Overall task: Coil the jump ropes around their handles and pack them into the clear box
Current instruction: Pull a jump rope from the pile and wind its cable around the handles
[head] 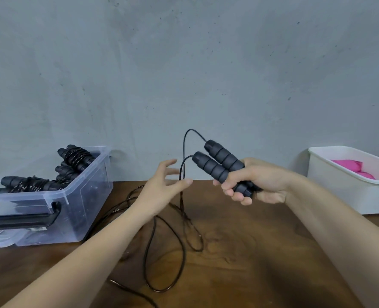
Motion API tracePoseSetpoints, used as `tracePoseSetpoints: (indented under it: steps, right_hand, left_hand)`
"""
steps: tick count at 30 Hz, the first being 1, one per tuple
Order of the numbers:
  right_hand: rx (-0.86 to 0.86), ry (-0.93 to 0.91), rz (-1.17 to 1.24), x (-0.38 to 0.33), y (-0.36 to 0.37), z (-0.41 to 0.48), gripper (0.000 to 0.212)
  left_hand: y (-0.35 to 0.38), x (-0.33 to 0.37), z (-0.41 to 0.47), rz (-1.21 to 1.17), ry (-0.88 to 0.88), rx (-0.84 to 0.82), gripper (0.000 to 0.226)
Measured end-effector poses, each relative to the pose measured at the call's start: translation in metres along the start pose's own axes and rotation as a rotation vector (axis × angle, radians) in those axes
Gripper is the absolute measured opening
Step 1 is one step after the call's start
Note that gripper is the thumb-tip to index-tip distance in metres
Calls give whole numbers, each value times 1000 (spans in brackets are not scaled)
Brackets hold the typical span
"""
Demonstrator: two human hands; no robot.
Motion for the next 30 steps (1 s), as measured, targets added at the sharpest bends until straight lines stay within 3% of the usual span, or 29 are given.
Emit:
tracePoseSetpoints:
  steps: [3,6,7,9,13,17,19,21,23,27,30]
  right_hand:
    - [-93,43,-14,10,3,-2,34]
    - [-202,71,-19,18,7,-4,39]
    - [-229,79,-19,20,8,-5,39]
    - [-264,88,-13,22,9,-8,38]
    - [-276,63,-12,25,17,-12,32]
    - [-138,-14,-98,31,34,-7,22]
    - [-73,-72,-142,36,42,-5,14]
    - [5,-160,-86,40,47,-3,7]
    - [78,-216,-14,40,46,0,7]
    - [192,-202,-178,43,49,5,21]
    - [143,-160,-78,51,49,6,22]
  left_hand:
    - [-3,19,8,-104,145,30,86]
    - [-5,35,12,110,324,24,104]
    - [-5,40,12,188,367,18,99]
    - [-2,44,11,276,394,-6,67]
    - [27,42,7,166,167,-86,47]
    - [61,35,-15,219,-56,-192,44]
    - [68,29,-23,199,-103,-165,40]
    - [80,26,-30,93,-82,-197,36]
    - [102,20,-44,108,-100,-336,34]
    - [123,15,-62,222,-93,-455,51]
    - [111,11,-61,297,-81,-545,58]
Point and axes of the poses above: each hand's wrist, its own z-axis towards the middle knuckle, its own y-axis out of the palm, x = y × z, the point moved 2 cm from there along z, towards the middle knuckle, and after that the axes turned 1 degree about z, right-handed, at the moved point
